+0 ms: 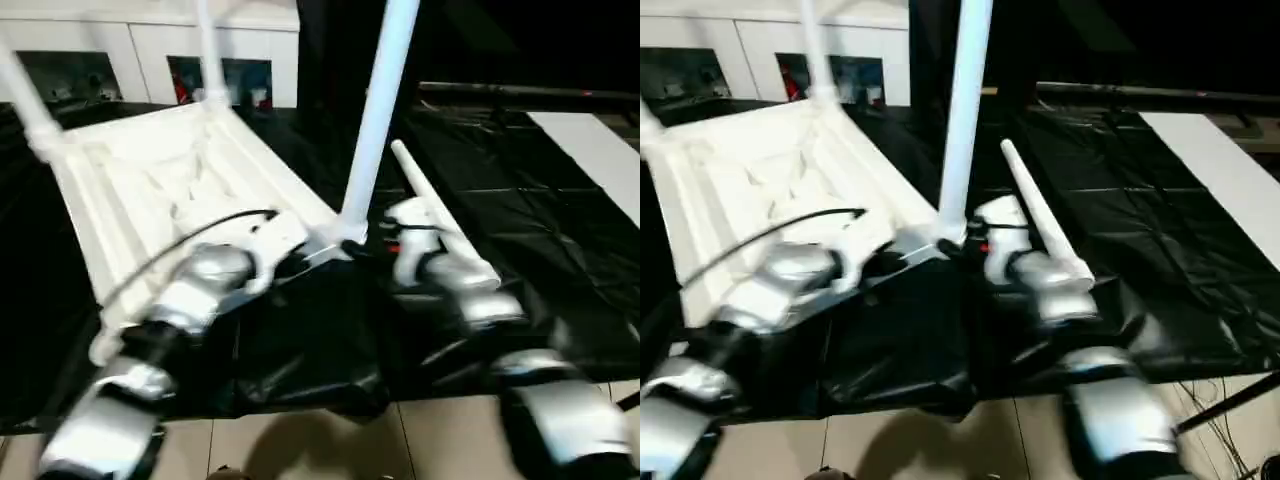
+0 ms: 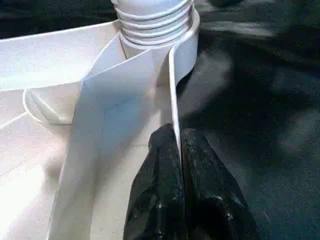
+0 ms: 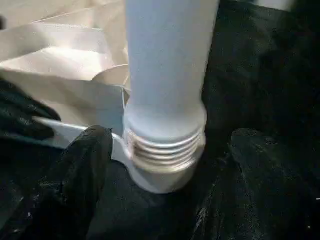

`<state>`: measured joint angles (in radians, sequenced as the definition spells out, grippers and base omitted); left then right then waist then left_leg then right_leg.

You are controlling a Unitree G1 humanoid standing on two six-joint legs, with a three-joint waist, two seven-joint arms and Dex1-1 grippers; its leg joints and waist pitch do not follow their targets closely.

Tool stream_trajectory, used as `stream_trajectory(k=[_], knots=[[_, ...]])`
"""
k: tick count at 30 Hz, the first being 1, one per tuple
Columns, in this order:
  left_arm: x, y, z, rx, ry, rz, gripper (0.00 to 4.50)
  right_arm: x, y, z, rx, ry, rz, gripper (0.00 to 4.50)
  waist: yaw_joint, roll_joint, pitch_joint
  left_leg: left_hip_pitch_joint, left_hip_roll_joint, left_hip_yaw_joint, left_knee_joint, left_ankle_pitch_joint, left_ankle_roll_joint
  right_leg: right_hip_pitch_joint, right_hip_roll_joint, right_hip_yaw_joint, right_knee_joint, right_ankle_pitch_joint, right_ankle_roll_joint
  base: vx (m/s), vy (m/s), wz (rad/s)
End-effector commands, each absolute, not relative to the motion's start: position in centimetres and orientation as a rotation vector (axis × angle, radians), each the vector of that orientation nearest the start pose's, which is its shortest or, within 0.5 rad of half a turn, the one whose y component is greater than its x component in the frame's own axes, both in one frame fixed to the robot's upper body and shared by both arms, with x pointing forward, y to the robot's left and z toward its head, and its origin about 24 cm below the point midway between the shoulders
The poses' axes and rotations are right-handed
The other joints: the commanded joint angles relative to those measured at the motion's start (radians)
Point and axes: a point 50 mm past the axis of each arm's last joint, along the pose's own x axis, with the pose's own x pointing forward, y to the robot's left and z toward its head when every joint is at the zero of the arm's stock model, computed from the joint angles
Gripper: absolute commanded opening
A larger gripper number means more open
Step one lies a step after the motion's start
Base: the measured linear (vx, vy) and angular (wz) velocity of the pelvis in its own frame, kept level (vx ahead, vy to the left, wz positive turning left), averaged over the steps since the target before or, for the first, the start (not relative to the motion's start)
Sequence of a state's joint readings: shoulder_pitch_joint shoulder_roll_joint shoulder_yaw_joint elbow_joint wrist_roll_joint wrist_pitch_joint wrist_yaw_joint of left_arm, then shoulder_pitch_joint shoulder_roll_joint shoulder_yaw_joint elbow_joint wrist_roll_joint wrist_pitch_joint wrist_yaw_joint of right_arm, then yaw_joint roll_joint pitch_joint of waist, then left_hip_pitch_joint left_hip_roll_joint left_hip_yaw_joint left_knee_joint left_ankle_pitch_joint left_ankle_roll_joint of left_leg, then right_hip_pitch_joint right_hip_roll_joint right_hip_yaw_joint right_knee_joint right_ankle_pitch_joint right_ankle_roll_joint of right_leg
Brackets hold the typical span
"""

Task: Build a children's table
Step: Rotate leg to tighten

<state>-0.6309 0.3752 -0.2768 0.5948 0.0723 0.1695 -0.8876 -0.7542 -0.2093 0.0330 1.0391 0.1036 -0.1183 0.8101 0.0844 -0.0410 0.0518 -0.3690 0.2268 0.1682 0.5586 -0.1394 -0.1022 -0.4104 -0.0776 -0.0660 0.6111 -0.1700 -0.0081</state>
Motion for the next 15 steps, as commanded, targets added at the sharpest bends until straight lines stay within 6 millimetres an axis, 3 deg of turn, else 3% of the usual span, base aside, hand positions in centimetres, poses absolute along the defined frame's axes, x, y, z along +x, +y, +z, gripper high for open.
stream_trajectory(k=[1, 3, 7, 14, 15], knots=[[32.4, 14.4, 5.6, 0.511, 0.433, -1.157, 0.0, 35.6, -13.4, 5.5, -0.115, 0.225, 0.934, 4.05, 0.005, 0.007, -0.071, 0.007, 0.0, 0.01, -0.05, -0.28, 0.033, 0.057, -0.05, 0.034, -0.066, -0.19, -0.226, 0.0, 0.0, 0.0], [31.8, 14.7, 5.8, 0.54, 0.424, -1.222, 0.0, 35.5, -13.2, 5.6, -0.115, 0.229, 0.974, 4.05, 0.007, 0.013, -0.068, 0.011, 0.004, 0.013, -0.052, -0.301, 0.026, 0.05, -0.046, 0.034, -0.069, -0.212, -0.227, 0.0, 0.0, 0.0], [31.3, 15.0, 6.0, 0.531, 0.42, -1.273, 0.0, 34.9, -12.6, 5.4, -0.145, 0.261, 1.104, 4.05, 0.014, 0.01, -0.064, 0.018, 0.008, 0.014, -0.055, -0.345, 0.01, 0.042, -0.047, 0.036, -0.07, -0.25, -0.227, 0.0, 0.0, 0.0], [31.0, 15.5, 6.1, 0.522, 0.42, -1.283, 0.0, 34.0, -12.5, 4.5, -0.228, 0.357, 1.239, 4.05, 0.029, 0.003, -0.064, 0.012, 0.008, 0.013, -0.057, -0.316, 0.007, 0.045, -0.051, 0.038, -0.065, -0.248, -0.214, 0.0, 0.0, 0.0], [31.0, 15.6, 6.2, 0.521, 0.417, -1.283, 0.0, 34.1, -12.5, 4.6, -0.23, 0.352, 1.228, 3.8, 0.029, 0.002, -0.064, 0.012, 0.006, 0.013, -0.056, -0.311, 0.006, 0.046, -0.051, 0.038, -0.065, -0.251, -0.209, 0.0, 0.0, 0.0]])
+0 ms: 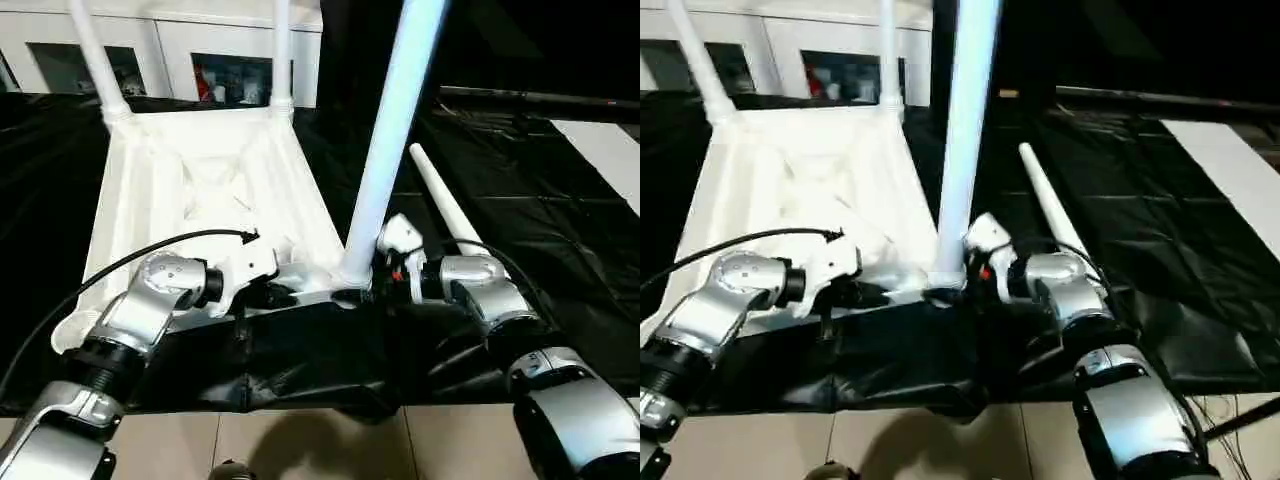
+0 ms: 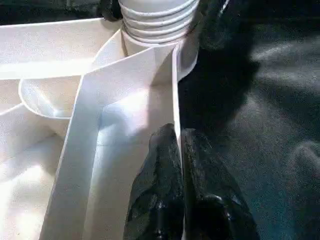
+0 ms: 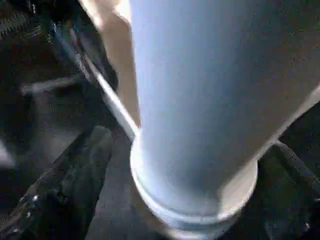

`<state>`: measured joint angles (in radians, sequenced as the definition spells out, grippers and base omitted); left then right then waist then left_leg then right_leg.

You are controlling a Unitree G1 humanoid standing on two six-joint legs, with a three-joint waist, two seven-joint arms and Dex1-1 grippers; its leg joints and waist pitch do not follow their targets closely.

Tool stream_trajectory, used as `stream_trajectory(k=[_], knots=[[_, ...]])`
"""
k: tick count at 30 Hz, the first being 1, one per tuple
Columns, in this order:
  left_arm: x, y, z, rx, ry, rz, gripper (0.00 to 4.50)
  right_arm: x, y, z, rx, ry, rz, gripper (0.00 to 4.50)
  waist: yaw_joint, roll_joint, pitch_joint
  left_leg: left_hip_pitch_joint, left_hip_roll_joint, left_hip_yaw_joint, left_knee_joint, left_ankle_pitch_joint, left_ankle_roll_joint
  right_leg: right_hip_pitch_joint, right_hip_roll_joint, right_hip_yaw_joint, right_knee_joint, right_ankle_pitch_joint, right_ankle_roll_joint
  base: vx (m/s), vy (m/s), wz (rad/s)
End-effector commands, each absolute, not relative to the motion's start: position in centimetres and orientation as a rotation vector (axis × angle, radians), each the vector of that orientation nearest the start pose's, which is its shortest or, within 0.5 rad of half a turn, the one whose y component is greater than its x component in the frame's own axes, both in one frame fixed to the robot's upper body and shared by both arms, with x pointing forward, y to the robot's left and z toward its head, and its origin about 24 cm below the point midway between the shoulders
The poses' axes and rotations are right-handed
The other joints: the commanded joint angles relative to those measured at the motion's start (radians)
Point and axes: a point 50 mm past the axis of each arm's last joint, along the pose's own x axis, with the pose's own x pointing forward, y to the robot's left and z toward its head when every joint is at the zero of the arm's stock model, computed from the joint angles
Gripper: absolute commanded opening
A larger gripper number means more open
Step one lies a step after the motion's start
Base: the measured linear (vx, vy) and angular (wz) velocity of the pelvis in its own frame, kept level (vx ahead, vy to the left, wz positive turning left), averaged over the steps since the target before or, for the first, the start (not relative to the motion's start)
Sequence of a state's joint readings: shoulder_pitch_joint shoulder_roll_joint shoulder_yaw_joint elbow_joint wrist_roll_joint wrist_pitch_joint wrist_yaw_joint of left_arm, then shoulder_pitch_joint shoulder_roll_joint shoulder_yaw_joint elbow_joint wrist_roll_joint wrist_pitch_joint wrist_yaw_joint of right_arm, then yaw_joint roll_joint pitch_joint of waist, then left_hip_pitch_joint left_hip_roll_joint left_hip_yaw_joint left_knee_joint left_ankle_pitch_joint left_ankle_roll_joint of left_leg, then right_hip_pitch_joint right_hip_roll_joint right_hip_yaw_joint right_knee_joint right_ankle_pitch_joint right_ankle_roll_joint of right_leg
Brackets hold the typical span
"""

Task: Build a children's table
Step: Rotate leg to tighten

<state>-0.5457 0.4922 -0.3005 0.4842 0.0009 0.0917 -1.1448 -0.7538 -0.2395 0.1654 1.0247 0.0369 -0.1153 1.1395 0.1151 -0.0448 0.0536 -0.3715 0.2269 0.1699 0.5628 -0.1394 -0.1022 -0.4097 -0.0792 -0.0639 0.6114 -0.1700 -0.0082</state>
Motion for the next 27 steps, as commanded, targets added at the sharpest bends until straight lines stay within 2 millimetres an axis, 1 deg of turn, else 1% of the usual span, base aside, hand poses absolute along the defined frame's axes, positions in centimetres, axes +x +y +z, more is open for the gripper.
stream_trajectory(k=[1, 2, 4, 5, 8, 10, 12, 15, 19, 20, 21, 22, 23, 24, 25, 26, 27], knots=[[31.0, 15.7, 6.2, 0.52, 0.415, -1.278, 0.0, 34.3, -12.5, 4.7, -0.223, 0.346, 1.217, 3.8, -0.002, 0.006, -0.066, 0.014, 0.006, 0.011, -0.06, -0.308, 0.006, 0.045, -0.05, 0.036, -0.066, -0.254, -0.206, 0.0, 0.0, 0.0], [31.1, 15.7, 6.2, 0.521, 0.415, -1.273, 0.0, 34.4, -12.4, 4.8, -0.217, 0.341, 1.211, 3.71, -0.003, 0.006, -0.067, 0.015, 0.006, 0.011, -0.06, -0.307, 0.006, 0.045, -0.05, 0.036, -0.066, -0.256, -0.205, 0.0, 0.0, 0.0], [31.2, 15.9, 6.3, 0.524, 0.415, -1.265, 0.0, 34.5, -12.2, 5.0, -0.2, 0.332, 1.212, 3.68, -0.003, 0.007, -0.067, 0.015, 0.006, 0.011, -0.06, -0.302, 0.006, 0.044, -0.048, 0.036, -0.065, -0.246, -0.206, 0.0, 0.0, 0.0], [31.2, 15.9, 6.2, 0.523, 0.416, -1.267, 0.0, 34.5, -12.2, 5.0, -0.194, 0.329, 1.22, 3.42, -0.004, 0.007, -0.067, 0.015, 0.006, 0.012, -0.06, -0.303, 0.007, 0.044, -0.048, 0.036, -0.065, -0.246, -0.206, 0.0, 0.0, 0.0], [31.1, 15.7, 6.2, 0.514, 0.418, -1.275, 0.0, 34.3, -12.1, 5.0, -0.176, 0.324, 1.24, 3.25, -0.003, 0.008, -0.068, 0.015, 0.007, 0.011, -0.059, -0.303, 0.008, 0.045, -0.048, 0.036, -0.065, -0.241, -0.207, 0.0, 0.0, 0.0], [31.0, 15.8, 6.1, 0.51, 0.423, -1.28, 0.0, 34.1, -12.0, 4.9, -0.167, 0.325, 1.252, 2.99, -0.002, 0.008, -0.068, 0.015, 0.006, 0.012, -0.059, -0.297, 0.009, 0.046, -0.047, 0.035, -0.063, -0.23, -0.21, 0.0, 0.0, 0.0], [30.9, 15.9, 6.1, 0.509, 0.429, -1.282, 0.0, 34.0, -12.0, 4.7, -0.162, 0.328, 1.255, 2.83, -0.002, 0.007, -0.068, 0.014, 0.006, 0.012, -0.059, -0.293, 0.01, 0.046, -0.047, 0.035, -0.063, -0.226, -0.212, 0.0, 0.0, 0.0], [30.7, 16.0, 5.9, 0.497, 0.446, -1.292, 0.0, 33.8, -12.0, 4.4, -0.151, 0.334, 1.25, 2.7, -0.002, 0.008, -0.069, 0.015, 0.006, 0.012, -0.059, -0.296, 0.009, 0.046, -0.048, 0.035, -0.063, -0.233, -0.211, 0.0, 0.0, 0.0], [30.5, 16.0, 5.6, 0.498, 0.46, -1.29, 0.0, 33.9, -12.1, 3.8, -0.149, 0.349, 1.188, 2.69, -0.004, 0.008, -0.067, 0.015, 0.006, 0.012, -0.06, -0.298, 0.006, 0.045, -0.048, 0.035, -0.064, -0.237, -0.212, 0.0, 0.0, 0.0], [30.6, 16.0, 5.3, 0.499, 0.47, -1.268, 0.0, 34.1, -12.3, 3.1, -0.134, 0.362, 1.086, 2.68, -0.005, 0.009, -0.066, 0.015, 0.006, 0.011, -0.061, -0.304, 0.004, 0.044, -0.048, 0.035, -0.065, -0.247, -0.21, 0.0, 0.0, 0.0], [30.7, 15.9, 5.2, 0.494, 0.475, -1.244, 0.0, 34.3, -12.4, 2.8, -0.112, 0.368, 1.011, 2.68, -0.009, 0.009, -0.063, 0.017, 0.005, 0.011, -0.063, -0.327, -0.005, 0.04, -0.05, 0.037, -0.068, -0.278, -0.205, 0.0, 0.0, 0.0], [30.8, 15.8, 5.1, 0.492, 0.478, -1.227, 0.0, 34.4, -12.4, 2.6, -0.096, 0.371, 0.964, 2.68, -0.013, 0.009, -0.061, 0.018, 0.003, 0.006, -0.066, -0.36, -0.018, 0.042, -0.052, 0.036, -0.073, -0.339, -0.19, 0.0, 0.0, 0.0], [31.1, 15.6, 5.0, 0.481, 0.472, -1.188, 0.0, 34.6, -12.4, 2.4, -0.069, 0.373, 0.886, 2.68, -0.017, 0.008, -0.061, 0.018, 0.003, 0.005, -0.067, -0.372, -0.022, 0.042, -0.052, 0.036, -0.075, -0.361, -0.182, 0.0, 0.0, 0.0], [31.5, 15.3, 4.9, 0.467, 0.466, -1.136, 0.0, 34.9, -12.3, 2.1, -0.039, 0.375, 0.794, 2.68, -0.023, 0.006, -0.06, 0.019, 0.003, 0.003, -0.068, -0.39, -0.03, 0.039, -0.051, 0.035, -0.078, -0.386, -0.172, 0.0, 0.0, 0.0], [31.7, 15.1, 4.8, 0.46, 0.464, -1.112, 0.0, 35.0, -12.2, 1.9, -0.025, 0.376, 0.75, 2.68, -0.029, 0.008, -0.058, 0.024, 0.002, 0.003, -0.068, -0.41, -0.036, 0.034, -0.051, 0.036, -0.083, -0.412, -0.164, 0.0, 0.0, 0.0], [32.1, 14.7, 4.7, 0.448, 0.46, -1.067, 0.0, 35.1, -12.1, 1.7, -0.001, 0.381, 0.671, 2.67, -0.033, 0.007, -0.058, 0.026, -0.001, 0.002, -0.066, -0.425, -0.039, 0.032, -0.051, 0.035, -0.088, -0.447, -0.154, 0.0, 0.0, 0.0], [32.7, 14.3, 4.5, 0.433, 0.461, -0.999, 0.0, 35.3, -11.8, 1.4, 0.03, 0.388, 0.568, 2.67, -0.032, 0.007, -0.058, 0.026, -0.001, 0.0, -0.066, -0.428, -0.038, 0.033, -0.053, 0.034, -0.09, -0.466, -0.147, 0.0, 0.0, 0.0]])
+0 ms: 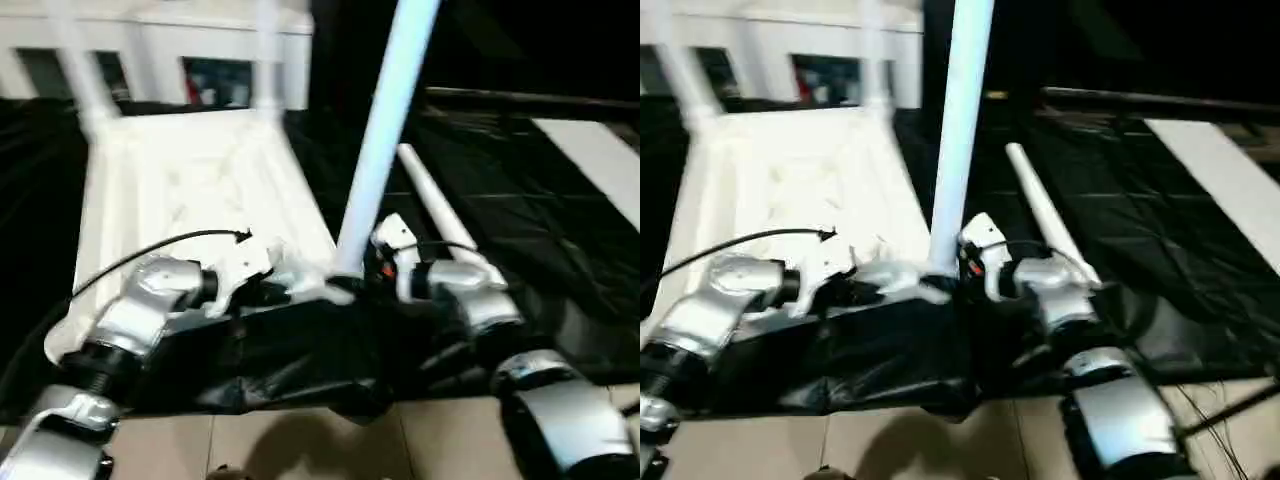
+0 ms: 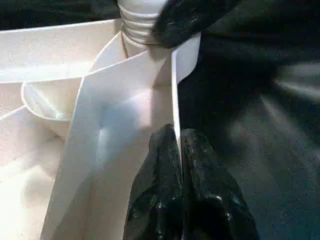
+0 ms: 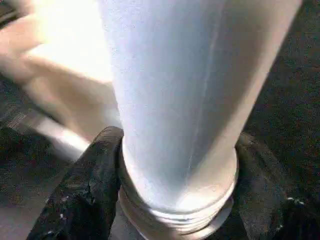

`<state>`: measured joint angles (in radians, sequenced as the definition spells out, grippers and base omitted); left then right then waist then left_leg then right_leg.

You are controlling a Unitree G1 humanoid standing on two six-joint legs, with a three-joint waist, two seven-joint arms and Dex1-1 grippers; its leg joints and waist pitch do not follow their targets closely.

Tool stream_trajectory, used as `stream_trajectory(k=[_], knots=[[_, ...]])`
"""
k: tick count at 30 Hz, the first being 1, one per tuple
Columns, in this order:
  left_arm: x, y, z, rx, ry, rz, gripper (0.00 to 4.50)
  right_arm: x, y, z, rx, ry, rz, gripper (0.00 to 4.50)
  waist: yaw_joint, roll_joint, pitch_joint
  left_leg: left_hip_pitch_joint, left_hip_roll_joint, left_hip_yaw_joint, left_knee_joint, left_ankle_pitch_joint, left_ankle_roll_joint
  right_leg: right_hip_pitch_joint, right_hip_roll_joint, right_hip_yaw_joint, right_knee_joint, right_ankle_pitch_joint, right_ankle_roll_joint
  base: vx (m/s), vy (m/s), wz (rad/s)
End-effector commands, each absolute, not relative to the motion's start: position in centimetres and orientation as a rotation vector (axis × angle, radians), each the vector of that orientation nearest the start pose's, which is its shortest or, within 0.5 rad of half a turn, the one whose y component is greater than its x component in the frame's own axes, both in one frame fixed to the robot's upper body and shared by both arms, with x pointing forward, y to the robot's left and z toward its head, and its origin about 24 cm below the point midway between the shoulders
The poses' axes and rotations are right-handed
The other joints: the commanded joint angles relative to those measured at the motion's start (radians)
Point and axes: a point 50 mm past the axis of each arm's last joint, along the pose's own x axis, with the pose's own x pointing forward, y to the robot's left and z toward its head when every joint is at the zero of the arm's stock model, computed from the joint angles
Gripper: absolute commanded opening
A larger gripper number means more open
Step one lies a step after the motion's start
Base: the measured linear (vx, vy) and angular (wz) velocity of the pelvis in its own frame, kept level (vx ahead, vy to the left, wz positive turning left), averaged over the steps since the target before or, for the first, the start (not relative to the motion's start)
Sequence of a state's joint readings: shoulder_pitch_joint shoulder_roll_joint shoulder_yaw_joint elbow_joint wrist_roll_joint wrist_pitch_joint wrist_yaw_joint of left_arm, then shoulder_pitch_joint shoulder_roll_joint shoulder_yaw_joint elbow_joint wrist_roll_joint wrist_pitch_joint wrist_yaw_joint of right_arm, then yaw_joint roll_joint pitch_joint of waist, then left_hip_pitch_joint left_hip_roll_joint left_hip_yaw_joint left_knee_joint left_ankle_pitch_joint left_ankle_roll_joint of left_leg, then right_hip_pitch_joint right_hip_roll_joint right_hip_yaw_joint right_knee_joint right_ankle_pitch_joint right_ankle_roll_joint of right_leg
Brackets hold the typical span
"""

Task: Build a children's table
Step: Rotate leg to tighten

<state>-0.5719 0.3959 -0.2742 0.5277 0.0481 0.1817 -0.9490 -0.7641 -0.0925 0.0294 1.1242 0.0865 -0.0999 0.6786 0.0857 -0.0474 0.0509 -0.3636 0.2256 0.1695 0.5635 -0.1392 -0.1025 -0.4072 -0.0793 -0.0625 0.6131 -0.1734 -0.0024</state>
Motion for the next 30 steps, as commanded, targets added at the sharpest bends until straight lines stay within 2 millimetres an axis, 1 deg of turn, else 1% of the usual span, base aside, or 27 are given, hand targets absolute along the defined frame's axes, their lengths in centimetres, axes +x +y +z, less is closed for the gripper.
stream_trajectory(k=[1, 2, 3, 4, 5, 6, 7, 8, 9, 10, 12, 13, 14, 16, 17, 18, 19, 20, 21, 23, 24, 25, 26, 27, 28, 29, 30], knots=[[32.7, 14.3, 4.5, 0.433, 0.461, -0.999, 0.0, 35.3, -11.8, 1.4, 0.03, 0.388, 0.568, 2.67, -0.004, 0.013, -0.054, 0.019, -0.001, 0.0, -0.066, -0.432, -0.04, 0.027, -0.054, 0.032, -0.096, -0.484, -0.143, 0.0, 0.0, 0.0], [33.5, 13.7, 4.4, 0.409, 0.464, -0.898, 0.0, 35.6, -11.2, 1.3, 0.068, 0.39, 0.459, 2.67, -0.005, 0.01, -0.056, 0.019, -0.001, 0.0, -0.066, -0.436, -0.038, 0.029, -0.052, 0.031, -0.096, -0.491, -0.138, 0.0, 0.0, 0.0], [34.1, 13.3, 4.4, 0.397, 0.46, -0.833, 0.0, 35.7, -10.7, 1.4, 0.088, 0.39, 0.415, 2.67, -0.004, 0.014, -0.057, 0.026, -0.002, 0.002, -0.063, -0.439, -0.039, 0.022, -0.051, 0.033, -0.1, -0.491, -0.134, 0.0, 0.0, 0.0], [34.6, 12.8, 4.3, 0.386, 0.458, -0.761, 0.0, 35.8, -9.9, 1.4, 0.106, 0.39, 0.369, 2.67, -0.004, 0.014, -0.055, 0.029, -0.005, 0.005, -0.06, -0.445, -0.036, 0.015, -0.048, 0.033, -0.104, -0.498, -0.13, 0.0, 0.0, 0.0], [35.4, 12.1, 4.4, 0.38, 0.448, -0.672, 0.0, 35.9, -8.7, 1.6, 0.103, 0.387, 0.335, 2.67, 0.0, 0.013, -0.056, 0.039, -0.005, 0.005, -0.058, -0.463, -0.042, 0.007, -0.046, 0.031, -0.106, -0.507, -0.127, 0.0, 0.0, 0.0], [35.4, 12.1, 4.4, 0.38, 0.448, -0.671, 0.0, 35.9, -8.7, 1.6, 0.103, 0.387, 0.335, 2.67, 0.0, 0.012, -0.056, 0.041, -0.006, 0.006, -0.056, -0.472, -0.04, 0.005, -0.044, 0.029, -0.107, -0.514, -0.122, 0.0, 0.0, 0.0], [35.5, 11.8, 4.5, 0.382, 0.441, -0.652, 0.0, 35.9, -8.3, 1.7, 0.091, 0.384, 0.339, 2.67, 0.005, 0.008, -0.058, 0.035, -0.007, 0.005, -0.057, -0.468, -0.03, 0.012, -0.047, 0.028, -0.107, -0.504, -0.116, 0.0, 0.0, 0.0], [35.6, 11.6, 4.5, 0.385, 0.442, -0.655, 0.0, 35.9, -7.9, 1.8, 0.085, 0.38, 0.343, 2.67, 0.005, 0.006, -0.058, 0.025, -0.008, 0.005, -0.059, -0.452, -0.023, 0.018, -0.047, 0.027, -0.106, -0.494, -0.111, 0.0, 0.0, 0.0], [35.6, 11.5, 4.5, 0.386, 0.442, -0.656, 0.0, 35.9, -7.8, 1.9, 0.083, 0.378, 0.345, 2.67, 0.007, 0.005, -0.061, 0.015, -0.007, 0.004, -0.063, -0.418, -0.014, 0.026, -0.05, 0.026, -0.102, -0.473, -0.101, 0.0, 0.0, 0.0], [35.6, 11.5, 4.5, 0.386, 0.442, -0.656, 0.0, 35.9, -7.8, 1.9, 0.083, 0.378, 0.345, 2.67, 0.007, 0.006, -0.063, 0.012, -0.006, 0.004, -0.064, -0.403, -0.009, 0.027, -0.051, 0.027, -0.098, -0.443, -0.103, 0.0, 0.0, 0.0], [35.2, 10.8, 4.4, 0.412, 0.436, -0.723, 0.0, 36.1, -6.6, 2.7, 0.111, 0.33, 0.403, 2.67, 0.005, 0.01, -0.063, 0.008, -0.005, 0.004, -0.065, -0.391, -0.008, 0.028, -0.05, 0.028, -0.094, -0.401, -0.114, 0.0, 0.0, 0.0], [35.2, 10.8, 4.4, 0.412, 0.436, -0.723, 0.0, 36.1, -6.6, 2.7, 0.111, 0.33, 0.403, 3.02, 0.005, 0.009, -0.064, 0.008, -0.005, 0.005, -0.065, -0.391, -0.006, 0.029, -0.05, 0.028, -0.093, -0.39, -0.117, 0.0, 0.0, 0.0], [35.1, 10.7, 4.4, 0.425, 0.43, -0.741, 0.0, 36.2, -6.4, 3.0, 0.127, 0.314, 0.423, 3.02, 0.005, 0.009, -0.064, 0.008, -0.005, 0.006, -0.064, -0.388, -0.003, 0.029, -0.05, 0.029, -0.091, -0.376, -0.125, 0.0, 0.0, 0.0], [34.8, 10.7, 4.3, 0.436, 0.432, -0.775, 0.0, 36.3, -6.5, 3.6, 0.153, 0.265, 0.474, 3.37, 0.005, 0.007, -0.065, 0.004, -0.005, 0.007, -0.064, -0.377, 0.003, 0.034, -0.052, 0.029, -0.09, -0.369, -0.128, 0.0, 0.0, 0.0], [34.8, 10.8, 4.2, 0.439, 0.436, -0.777, 0.0, 36.4, -6.6, 3.7, 0.151, 0.254, 0.481, 3.39, 0.003, 0.003, -0.065, 0.0, -0.006, 0.007, -0.065, -0.375, 0.008, 0.036, -0.051, 0.028, -0.091, -0.369, -0.126, 0.0, 0.0, 0.0], [34.7, 10.9, 4.2, 0.445, 0.43, -0.802, 0.0, 36.5, -7.0, 4.1, 0.139, 0.231, 0.497, 3.6, -0.001, -0.001, -0.064, -0.008, -0.005, 0.004, -0.067, -0.358, 0.01, 0.042, -0.055, 0.026, -0.088, -0.377, -0.119, 0.0, 0.0, 0.0], [34.5, 10.9, 4.2, 0.447, 0.421, -0.832, 0.0, 36.6, -7.3, 4.3, 0.126, 0.215, 0.514, 3.6, -0.001, 0.002, -0.064, -0.011, -0.004, 0.001, -0.068, -0.35, 0.009, 0.046, -0.056, 0.024, -0.088, -0.378, -0.118, 0.0, 0.0, 0.0], [34.3, 11.0, 4.3, 0.443, 0.415, -0.861, 0.0, 36.7, -7.7, 4.5, 0.111, 0.202, 0.537, 3.79, -0.002, 0.002, -0.065, -0.012, -0.004, 0.002, -0.069, -0.342, 0.008, 0.046, -0.056, 0.024, -0.088, -0.373, -0.118, 0.0, 0.0, 0.0], [34.2, 11.2, 4.2, 0.441, 0.412, -0.885, 0.0, 36.7, -8.0, 4.8, 0.094, 0.196, 0.578, 3.83, -0.001, 0.001, -0.064, -0.006, -0.002, 0.006, -0.066, -0.341, 0.012, 0.041, -0.054, 0.025, -0.088, -0.363, -0.128, 0.0, 0.0, 0.0], [33.9, 11.3, 4.3, 0.446, 0.397, -0.923, 0.0, 36.7, -8.3, 5.0, 0.076, 0.194, 0.626, 3.98, 0.001, 0.002, -0.065, 0.001, -0.002, 0.007, -0.063, -0.338, 0.018, 0.04, -0.055, 0.027, -0.088, -0.348, -0.141, 0.0, 0.0, 0.0], [33.6, 11.6, 4.2, 0.446, 0.402, -0.955, 0.0, 36.6, -8.7, 5.1, 0.034, 0.194, 0.704, 3.98, 0.004, 0.003, -0.065, -0.003, 0.0, 0.008, -0.064, -0.31, 0.025, 0.044, -0.053, 0.028, -0.081, -0.295, -0.16, 0.0, 0.0, 0.0], [33.4, 11.7, 4.2, 0.448, 0.4, -0.973, 0.0, 36.5, -8.8, 5.1, 0.019, 0.195, 0.729, 3.98, 0.004, 0.003, -0.065, -0.003, 0.0, 0.008, -0.064, -0.31, 0.025, 0.044, -0.053, 0.028, -0.081, -0.295, -0.16, 0.0, 0.0, 0.0], [33.1, 11.9, 4.3, 0.453, 0.393, -1.018, 0.0, 36.2, -9.2, 5.1, -0.02, 0.2, 0.796, 3.98, 0.007, 0.003, -0.065, -0.003, 0.001, 0.01, -0.062, -0.298, 0.035, 0.044, -0.053, 0.029, -0.078, -0.26, -0.177, 0.0, 0.0, 0.0], [32.7, 12.0, 4.3, 0.458, 0.388, -1.061, 0.0, 35.9, -9.6, 5.1, -0.056, 0.207, 0.857, 3.98, 0.008, 0.004, -0.067, 0.001, 0.001, 0.012, -0.061, -0.293, 0.037, 0.043, -0.052, 0.029, -0.076, -0.245, -0.189, 0.0, 0.0, 0.0], [32.3, 12.4, 4.5, 0.462, 0.389, -1.104, 0.0, 35.5, -10.1, 5.0, -0.096, 0.215, 0.93, 3.98, 0.01, 0.006, -0.067, 0.001, 0.002, 0.01, -0.061, -0.291, 0.039, 0.045, -0.052, 0.028, -0.074, -0.238, -0.188, 0.0, 0.0, 0.0], [31.8, 12.9, 4.7, 0.463, 0.395, -1.161, 0.0, 35.1, -10.7, 4.9, -0.123, 0.222, 0.987, 3.98, 0.013, 0.005, -0.067, 0.002, 0.005, 0.011, -0.06, -0.282, 0.042, 0.045, -0.052, 0.029, -0.071, -0.212, -0.199, 0.0, 0.0, 0.0], [31.5, 13.2, 4.9, 0.463, 0.402, -1.195, 0.0, 34.9, -11.1, 4.9, -0.137, 0.226, 1.021, 3.98, 0.013, 0.004, -0.068, 0.001, 0.004, 0.013, -0.059, -0.272, 0.045, 0.046, -0.051, 0.029, -0.069, -0.197, -0.205, 0.0, 0.0, 0.0]])
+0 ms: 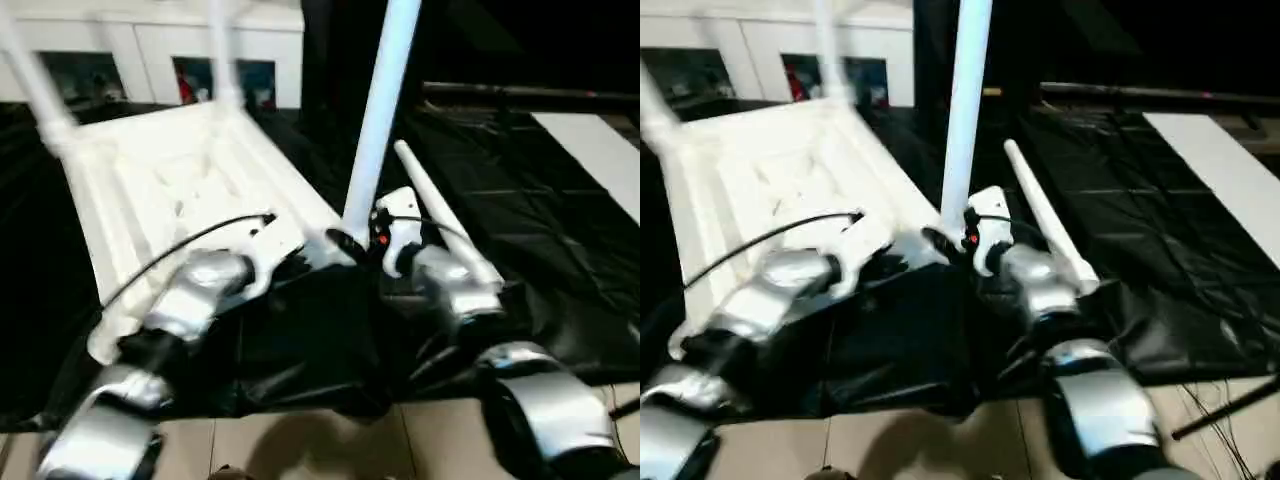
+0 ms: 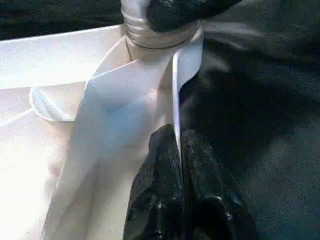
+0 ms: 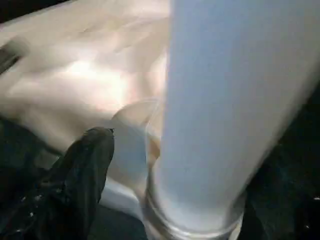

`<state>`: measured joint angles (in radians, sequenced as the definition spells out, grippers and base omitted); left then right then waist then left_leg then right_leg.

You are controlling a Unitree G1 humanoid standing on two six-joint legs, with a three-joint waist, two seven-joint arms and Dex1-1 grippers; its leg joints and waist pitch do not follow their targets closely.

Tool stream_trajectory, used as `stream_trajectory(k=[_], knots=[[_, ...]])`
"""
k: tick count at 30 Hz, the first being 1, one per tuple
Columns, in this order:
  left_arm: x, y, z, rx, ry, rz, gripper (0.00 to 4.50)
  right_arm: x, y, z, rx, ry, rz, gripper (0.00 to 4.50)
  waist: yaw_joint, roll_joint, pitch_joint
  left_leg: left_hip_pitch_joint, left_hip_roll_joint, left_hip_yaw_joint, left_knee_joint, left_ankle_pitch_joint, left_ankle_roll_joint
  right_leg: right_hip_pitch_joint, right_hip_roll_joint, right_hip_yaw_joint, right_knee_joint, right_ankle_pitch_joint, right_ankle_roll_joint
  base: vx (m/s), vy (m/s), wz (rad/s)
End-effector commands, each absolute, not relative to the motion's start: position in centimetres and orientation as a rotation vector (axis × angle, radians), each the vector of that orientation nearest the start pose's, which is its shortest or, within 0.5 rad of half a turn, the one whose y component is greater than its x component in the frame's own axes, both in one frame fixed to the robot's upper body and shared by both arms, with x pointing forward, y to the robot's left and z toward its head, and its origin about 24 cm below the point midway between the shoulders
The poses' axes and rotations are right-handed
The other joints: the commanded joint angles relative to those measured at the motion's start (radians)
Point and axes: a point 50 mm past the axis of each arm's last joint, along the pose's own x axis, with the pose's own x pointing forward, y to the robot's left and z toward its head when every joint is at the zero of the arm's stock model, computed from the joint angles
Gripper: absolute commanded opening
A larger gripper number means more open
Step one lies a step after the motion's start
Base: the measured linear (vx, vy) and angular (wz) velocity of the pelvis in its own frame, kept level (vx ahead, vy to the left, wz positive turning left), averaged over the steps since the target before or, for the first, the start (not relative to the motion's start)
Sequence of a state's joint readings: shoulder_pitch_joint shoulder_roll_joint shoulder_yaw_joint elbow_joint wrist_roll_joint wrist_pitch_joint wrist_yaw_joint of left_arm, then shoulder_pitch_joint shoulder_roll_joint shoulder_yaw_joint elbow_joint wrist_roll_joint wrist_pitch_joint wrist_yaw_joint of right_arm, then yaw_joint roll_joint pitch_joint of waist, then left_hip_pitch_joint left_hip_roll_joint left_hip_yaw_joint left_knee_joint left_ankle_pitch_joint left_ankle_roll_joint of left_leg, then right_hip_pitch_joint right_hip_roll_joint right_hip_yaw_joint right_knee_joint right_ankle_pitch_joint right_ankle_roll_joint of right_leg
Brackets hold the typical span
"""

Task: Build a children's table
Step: Rotate leg to tighten

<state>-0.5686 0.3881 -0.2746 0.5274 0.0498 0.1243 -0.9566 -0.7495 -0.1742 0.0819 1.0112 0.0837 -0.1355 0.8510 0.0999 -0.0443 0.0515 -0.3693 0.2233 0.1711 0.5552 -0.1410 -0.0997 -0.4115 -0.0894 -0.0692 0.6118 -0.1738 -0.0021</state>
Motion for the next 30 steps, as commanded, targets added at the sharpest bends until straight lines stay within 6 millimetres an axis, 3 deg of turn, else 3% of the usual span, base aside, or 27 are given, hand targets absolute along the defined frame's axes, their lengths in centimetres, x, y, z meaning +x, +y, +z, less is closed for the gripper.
stream_trajectory(k=[1, 5, 11, 15, 18, 24, 30], knots=[[31.2, 13.6, 5.1, 0.465, 0.402, -1.24, 0.0, 34.7, -11.6, 4.9, -0.157, 0.229, 1.054, 3.98, 0.005, 0.003, -0.069, 0.008, 0.008, 0.012, -0.05, -0.254, 0.043, 0.05, -0.04, 0.036, -0.063, -0.17, -0.219, 0.0, 0.0, 0.0], [30.8, 14.6, 5.7, 0.456, 0.406, -1.289, 0.0, 34.1, -12.4, 4.9, -0.185, 0.249, 1.142, 3.98, 0.01, 0.003, -0.068, 0.009, 0.009, 0.016, -0.05, -0.249, 0.04, 0.048, -0.036, 0.036, -0.057, -0.142, -0.239, 0.0, 0.0, 0.0], [30.5, 15.8, 6.1, 0.458, 0.411, -1.298, 0.0, 33.4, -12.9, 4.9, -0.184, 0.275, 1.244, 3.98, 0.011, -0.006, -0.063, 0.008, 0.009, 0.014, -0.053, -0.289, 0.026, 0.047, -0.041, 0.038, -0.066, -0.251, -0.198, 0.0, 0.0, 0.0], [30.0, 15.9, 6.1, 0.446, 0.414, -1.321, 0.0, 33.4, -12.8, 5.2, -0.166, 0.271, 1.265, 3.54, 0.011, -0.006, -0.067, 0.008, 0.009, 0.015, -0.051, -0.26, 0.028, 0.047, -0.04, 0.039, -0.06, -0.206, -0.209, 0.0, 0.0, 0.0], [30.0, 15.9, 6.0, 0.441, 0.415, -1.328, 0.0, 33.3, -12.8, 5.2, -0.161, 0.275, 1.271, 3.41, 0.01, 0.001, -0.068, 0.009, 0.008, 0.016, -0.049, -0.245, 0.03, 0.047, -0.038, 0.038, -0.057, -0.167, -0.222, 0.0, 0.0, 0.0], [30.0, 15.8, 5.8, 0.439, 0.425, -1.341, 0.0, 33.1, -12.8, 5.0, -0.16, 0.286, 1.274, 2.8, 0.009, -0.001, -0.068, 0.01, 0.007, 0.015, -0.048, -0.25, 0.024, 0.05, -0.038, 0.039, -0.058, -0.173, -0.219, 0.0, 0.0, 0.0], [30.1, 15.9, 5.9, 0.445, 0.438, -1.327, 0.0, 33.3, -12.7, 4.7, -0.153, 0.283, 1.226, 2.67, 0.01, 0.004, -0.068, 0.01, 0.007, 0.015, -0.049, -0.259, 0.018, 0.048, -0.037, 0.038, -0.058, -0.171, -0.223, 0.0, 0.0, 0.0]])
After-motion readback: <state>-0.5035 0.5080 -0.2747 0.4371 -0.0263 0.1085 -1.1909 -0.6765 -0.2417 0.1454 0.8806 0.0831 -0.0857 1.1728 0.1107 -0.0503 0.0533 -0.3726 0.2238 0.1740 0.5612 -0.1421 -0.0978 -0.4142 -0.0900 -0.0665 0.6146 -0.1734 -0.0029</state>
